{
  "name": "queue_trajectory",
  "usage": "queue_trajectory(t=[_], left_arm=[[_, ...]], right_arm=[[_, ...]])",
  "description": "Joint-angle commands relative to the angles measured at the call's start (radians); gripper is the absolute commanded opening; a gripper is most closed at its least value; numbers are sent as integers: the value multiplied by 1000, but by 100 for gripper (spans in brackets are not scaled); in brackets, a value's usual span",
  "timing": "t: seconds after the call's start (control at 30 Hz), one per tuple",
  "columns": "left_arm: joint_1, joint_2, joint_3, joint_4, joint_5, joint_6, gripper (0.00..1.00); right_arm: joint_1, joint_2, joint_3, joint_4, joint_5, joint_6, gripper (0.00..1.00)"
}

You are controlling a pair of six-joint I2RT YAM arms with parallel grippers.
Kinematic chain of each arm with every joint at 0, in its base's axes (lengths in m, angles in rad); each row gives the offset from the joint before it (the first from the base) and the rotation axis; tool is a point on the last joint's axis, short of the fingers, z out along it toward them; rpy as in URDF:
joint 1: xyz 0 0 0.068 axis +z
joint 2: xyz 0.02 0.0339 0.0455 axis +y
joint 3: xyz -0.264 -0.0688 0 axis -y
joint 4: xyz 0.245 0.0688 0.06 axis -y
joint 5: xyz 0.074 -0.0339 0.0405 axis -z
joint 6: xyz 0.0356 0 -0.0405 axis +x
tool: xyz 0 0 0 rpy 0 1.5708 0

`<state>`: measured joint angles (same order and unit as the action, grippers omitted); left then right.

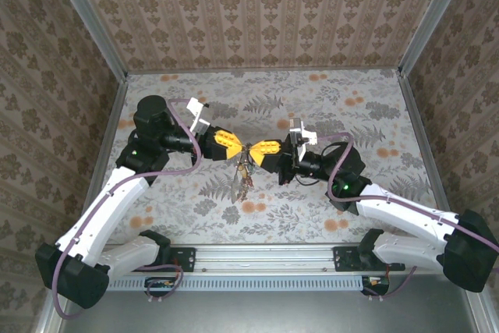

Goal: Put the keys on the keyring

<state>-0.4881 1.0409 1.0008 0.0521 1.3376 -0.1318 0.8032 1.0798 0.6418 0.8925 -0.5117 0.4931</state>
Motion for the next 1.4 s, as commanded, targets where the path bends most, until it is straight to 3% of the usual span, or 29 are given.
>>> queue_trajectory(t=[0.0, 0.57, 1.1, 1.37], left_arm=[[-17, -12, -6, 10, 17, -2, 0], [-18, -19, -9, 0, 8, 7, 0], [-20, -22, -1, -60, -21, 52, 0], [-20, -19, 4, -71, -25, 60, 0]], right_arm=[[19, 17, 56, 35, 21, -16, 0], [32, 2, 76, -53, 105, -51, 0], [32, 28, 143, -107, 60, -91, 0], [46, 19, 181, -257, 65, -164, 0]])
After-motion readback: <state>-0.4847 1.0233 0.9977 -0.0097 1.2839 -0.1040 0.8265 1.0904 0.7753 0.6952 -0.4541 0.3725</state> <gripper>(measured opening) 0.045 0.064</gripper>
